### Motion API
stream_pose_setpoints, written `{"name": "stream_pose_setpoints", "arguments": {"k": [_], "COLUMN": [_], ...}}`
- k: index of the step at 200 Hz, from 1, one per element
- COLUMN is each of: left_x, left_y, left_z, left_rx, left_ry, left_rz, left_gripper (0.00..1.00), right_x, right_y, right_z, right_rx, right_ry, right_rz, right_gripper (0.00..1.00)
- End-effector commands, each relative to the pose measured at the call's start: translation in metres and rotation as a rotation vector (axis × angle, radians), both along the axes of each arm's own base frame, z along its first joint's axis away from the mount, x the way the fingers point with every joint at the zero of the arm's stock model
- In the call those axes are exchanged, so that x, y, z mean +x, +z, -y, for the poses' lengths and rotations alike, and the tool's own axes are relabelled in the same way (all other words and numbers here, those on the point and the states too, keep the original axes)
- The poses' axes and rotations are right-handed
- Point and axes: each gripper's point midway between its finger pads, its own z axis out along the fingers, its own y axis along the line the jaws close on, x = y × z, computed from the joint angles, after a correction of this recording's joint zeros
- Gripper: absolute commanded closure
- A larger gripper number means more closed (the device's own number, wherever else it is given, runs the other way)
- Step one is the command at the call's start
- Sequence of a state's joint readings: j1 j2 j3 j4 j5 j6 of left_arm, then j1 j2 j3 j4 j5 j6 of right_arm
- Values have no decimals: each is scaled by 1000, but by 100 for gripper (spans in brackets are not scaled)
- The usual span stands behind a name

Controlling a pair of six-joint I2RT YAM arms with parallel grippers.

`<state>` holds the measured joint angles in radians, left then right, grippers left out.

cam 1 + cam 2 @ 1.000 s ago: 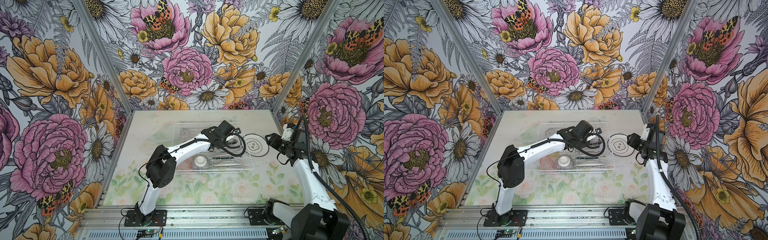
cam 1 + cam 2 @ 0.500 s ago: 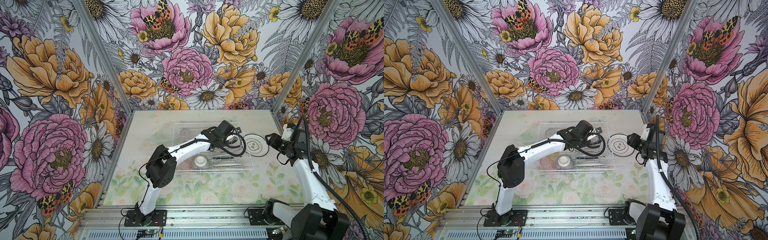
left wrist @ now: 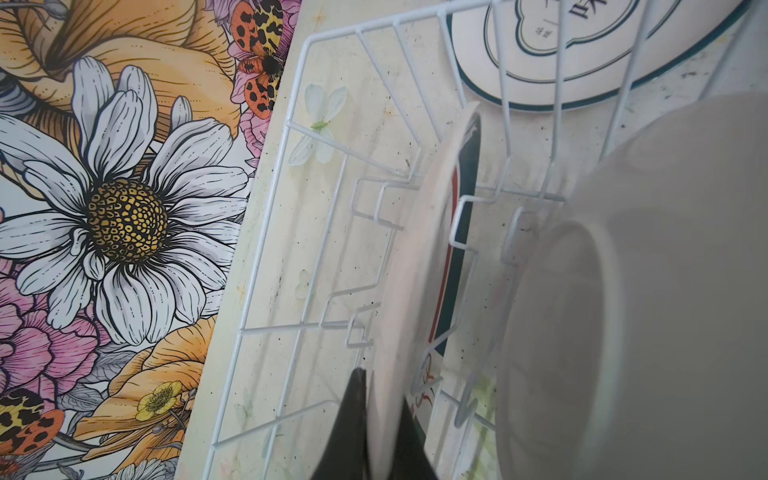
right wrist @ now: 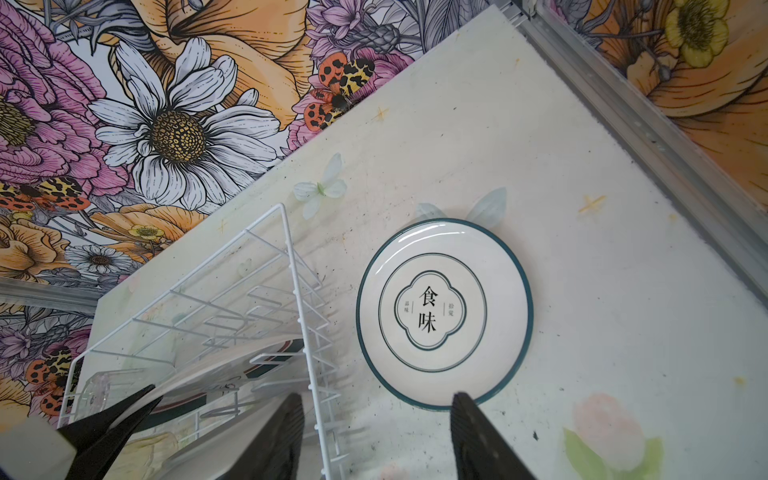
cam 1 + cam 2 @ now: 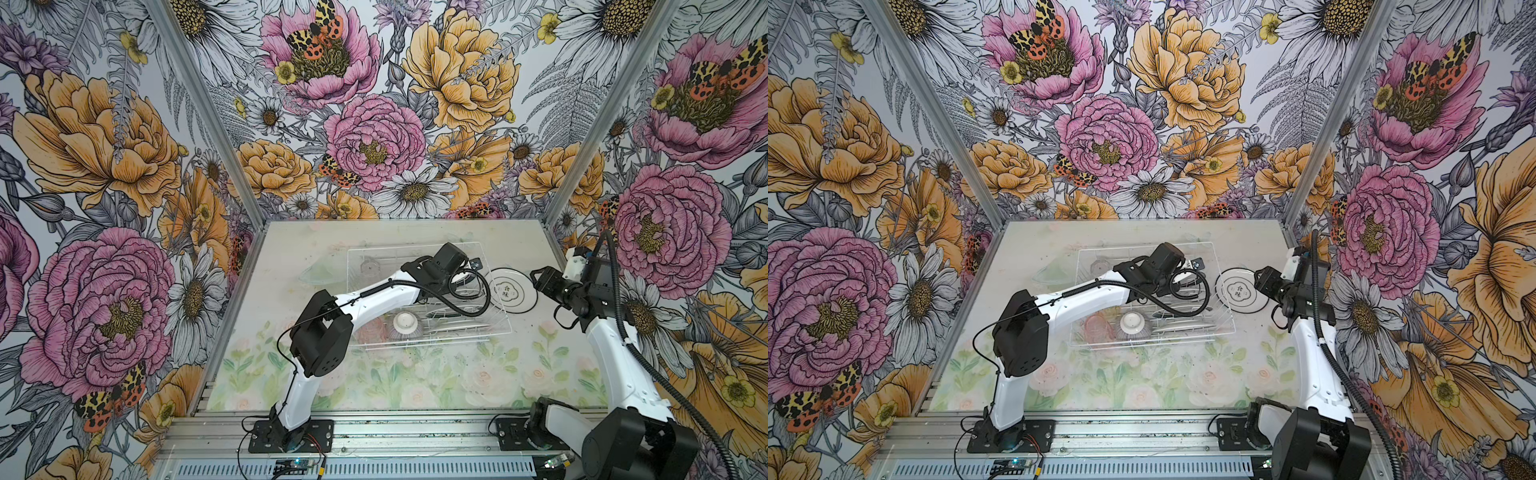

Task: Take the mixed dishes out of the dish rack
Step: 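Lower the left gripper onto the rim of the green-rimmed plate and close, then lift the green-rimmed plate up out of the rack with the left gripper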

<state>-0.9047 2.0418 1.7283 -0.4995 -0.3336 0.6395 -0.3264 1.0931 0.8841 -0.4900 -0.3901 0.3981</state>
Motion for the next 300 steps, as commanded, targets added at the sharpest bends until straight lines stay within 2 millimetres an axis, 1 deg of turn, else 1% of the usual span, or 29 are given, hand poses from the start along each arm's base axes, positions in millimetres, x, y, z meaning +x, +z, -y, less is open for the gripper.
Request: {"name": "stream_pose_setpoints", "arguments": {"k": [1,56,123,134,136,139,182,209,213,230,251,278,300], "left_x": [5,-2,-13,-13,-16,-17,-18,-18,-21,-23,-29,-35,-36], "left_y": [30,51,86,85,99,104,135,162,166,181,199,215,225], "left_z": [-9,-15,-23,-23,-27,-28,-43,-56,-54,-58,-62,-64,-68], "left_rx": [-69,-102,-179,-182,-203,-214,-324,-414,-441,-523,-634,-764,-890], "left_ry": [49,45,36,38,37,37,52,72,50,42,25,3,-12], "left_rz": [47,65,79,76,91,97,88,89,73,38,-20,-109,-201], "left_gripper": [97,97,97,97,97,97,96,97,97,97,97,97,97], "right_x": [0,-1,-3,-3,-3,-3,-3,-3,-3,-4,-6,-9,-13], "right_y": [13,16,21,22,23,23,25,30,30,35,47,65,79], "right_z": [-5,-7,-11,-12,-12,-13,-15,-18,-20,-26,-37,-54,-74], "right_rx": [-11,-3,8,11,10,11,18,27,26,36,56,98,157], "right_ry": [26,30,48,52,52,54,62,79,85,114,168,252,350], "right_rz": [33,42,58,62,64,64,71,84,87,103,148,211,261], "right_gripper": [41,41,41,42,42,42,42,42,42,42,42,42,42]}}
